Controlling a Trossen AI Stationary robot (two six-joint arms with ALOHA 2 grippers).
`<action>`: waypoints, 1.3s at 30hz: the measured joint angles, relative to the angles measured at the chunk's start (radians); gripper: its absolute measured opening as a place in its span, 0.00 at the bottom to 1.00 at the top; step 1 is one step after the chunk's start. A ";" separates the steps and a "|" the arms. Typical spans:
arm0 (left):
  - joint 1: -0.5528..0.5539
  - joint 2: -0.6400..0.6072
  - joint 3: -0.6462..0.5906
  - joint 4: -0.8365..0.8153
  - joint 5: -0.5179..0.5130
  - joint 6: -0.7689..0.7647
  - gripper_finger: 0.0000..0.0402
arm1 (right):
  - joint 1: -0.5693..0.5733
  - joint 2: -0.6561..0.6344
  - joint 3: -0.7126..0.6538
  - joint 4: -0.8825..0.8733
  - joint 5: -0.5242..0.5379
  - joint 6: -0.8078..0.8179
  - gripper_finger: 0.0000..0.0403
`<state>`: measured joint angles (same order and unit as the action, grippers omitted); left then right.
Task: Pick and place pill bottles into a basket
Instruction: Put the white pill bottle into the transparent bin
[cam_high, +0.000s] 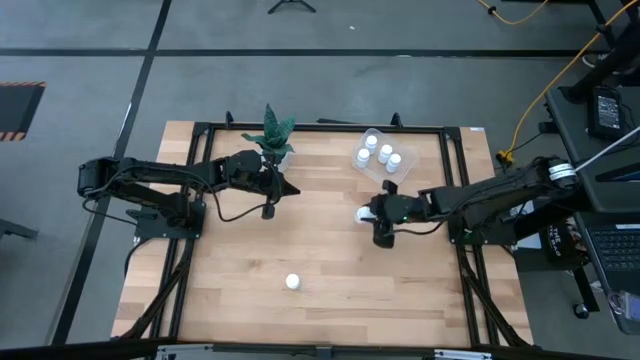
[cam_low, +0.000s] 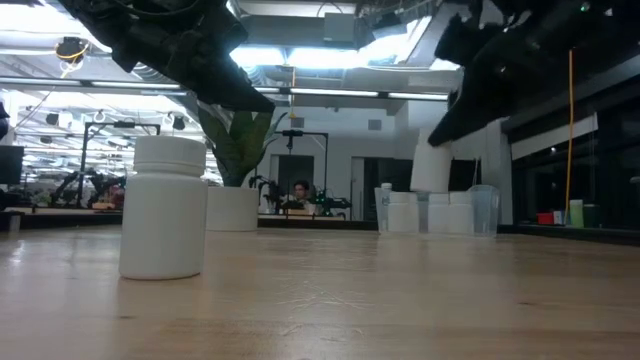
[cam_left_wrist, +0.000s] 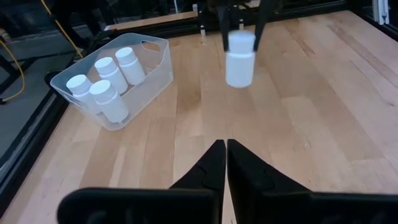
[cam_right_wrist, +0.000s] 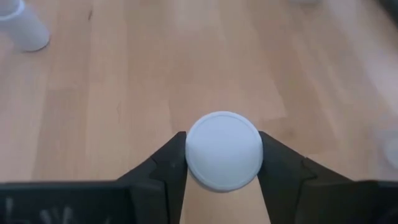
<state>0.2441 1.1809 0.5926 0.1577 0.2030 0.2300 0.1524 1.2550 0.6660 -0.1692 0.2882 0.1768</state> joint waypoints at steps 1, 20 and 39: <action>0.000 0.000 0.000 0.000 0.000 0.000 0.03 | 0.000 -0.019 -0.001 -0.011 0.017 -0.003 0.38; 0.000 0.000 0.000 -0.001 0.000 0.000 0.03 | -0.114 -0.211 -0.001 -0.135 0.077 -0.103 0.38; 0.000 0.000 0.000 -0.001 0.000 0.000 0.03 | -0.300 -0.211 -0.001 -0.142 0.018 -0.189 0.38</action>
<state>0.2440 1.1809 0.5926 0.1570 0.2031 0.2298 -0.1480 1.0443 0.6655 -0.3111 0.3059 -0.0119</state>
